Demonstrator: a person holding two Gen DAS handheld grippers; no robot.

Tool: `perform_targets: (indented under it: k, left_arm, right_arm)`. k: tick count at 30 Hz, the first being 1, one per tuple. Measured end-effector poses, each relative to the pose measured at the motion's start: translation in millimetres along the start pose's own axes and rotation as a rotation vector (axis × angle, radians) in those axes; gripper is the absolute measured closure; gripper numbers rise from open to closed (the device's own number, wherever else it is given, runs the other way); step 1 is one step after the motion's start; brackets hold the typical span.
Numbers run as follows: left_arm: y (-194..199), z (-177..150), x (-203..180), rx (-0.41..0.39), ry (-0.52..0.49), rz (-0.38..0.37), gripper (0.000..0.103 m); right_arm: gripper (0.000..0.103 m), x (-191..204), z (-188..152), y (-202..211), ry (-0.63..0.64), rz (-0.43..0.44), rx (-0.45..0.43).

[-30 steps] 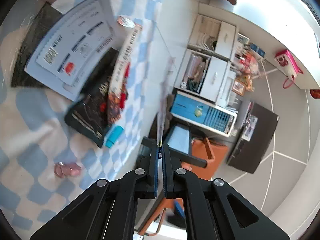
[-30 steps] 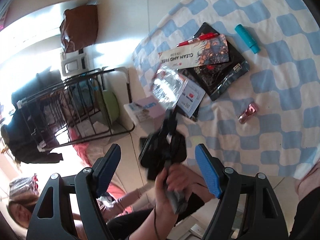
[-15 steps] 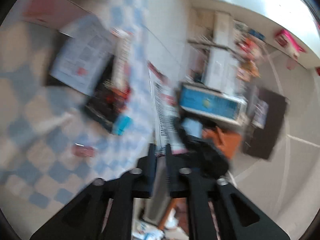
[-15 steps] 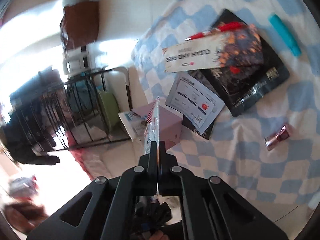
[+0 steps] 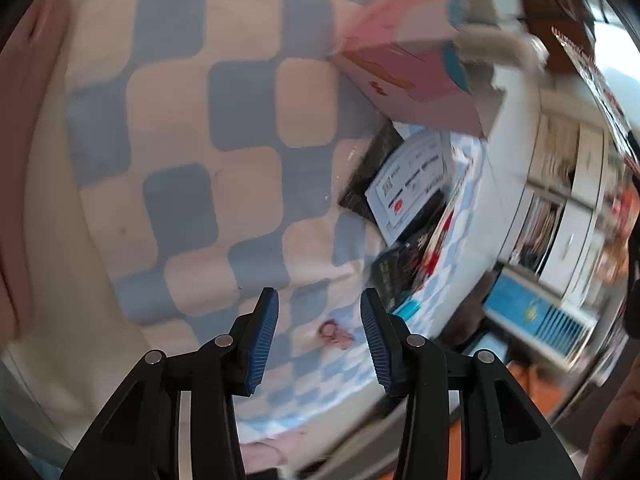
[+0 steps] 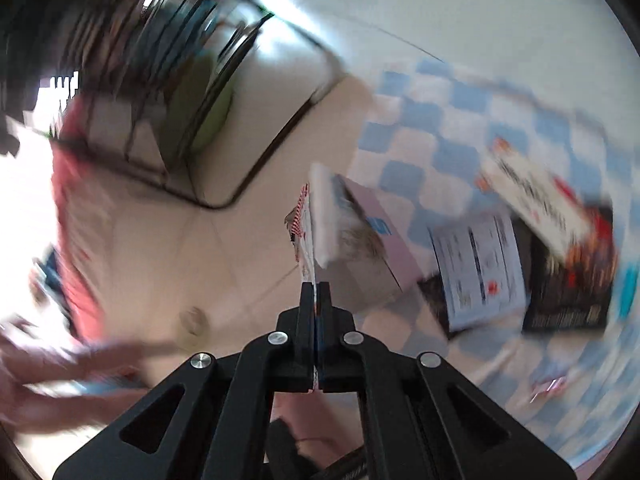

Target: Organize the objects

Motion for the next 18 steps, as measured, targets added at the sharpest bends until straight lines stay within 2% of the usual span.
perform_targets:
  k: [2,5,8,9,10,12,13,16,18]
  left_arm:
    - [-8.8,5.6,1.0,-0.003,0.025,-0.007,0.063]
    - [-22.5,12.5,-8.9,0.001,-0.009,0.008,0.063]
    - [-38.8,12.4,-16.3,0.016,-0.035,0.013,0.063]
    - [-43.7,11.8,-16.0,0.02,-0.033,0.012,0.063]
    - [-47.7,12.6,-16.2,0.024,-0.027,0.009,0.063]
    - [-56.0,12.8,-18.4,0.028,-0.018,0.01,0.063]
    - [-60.5,15.1,-19.2,0.027,-0.021,0.01,0.063]
    - [-71.1,12.0,-22.4,0.021,-0.041,0.025,0.063]
    - [-76.4,13.5,-23.5,0.011,-0.044,0.028,0.063]
  right_arm:
    - [0.102,21.4,7.5,-15.1,0.103,-0.102,0.013]
    - [0.102,47.0,12.1,-44.3,0.259,-0.27,0.054]
    - [0.101,54.7,10.2,-69.8,0.332,-0.328,0.119]
    - [0.094,54.8,8.6,-79.9,0.345,-0.339,0.15]
    - [0.081,53.1,6.9,-85.5,0.346,-0.339,0.169]
    - [0.061,47.4,7.1,-87.2,0.335,-0.349,0.152]
    - [0.054,43.9,7.8,-82.9,0.325,-0.345,0.13]
    - [0.044,28.3,8.8,-63.0,0.247,-0.292,0.097]
    - [0.039,13.7,5.1,-43.5,0.16,-0.207,0.085]
Point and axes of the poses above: each gripper's, at about its wrist camera, not at the fingertips, and y roughly against the way its jaws point, x to its left, z to its top, the point moved 3 cm from there along -y, roughly the way its jaws point, and after that the axes turned 2 degrees about -z, right-handed, at the moved point
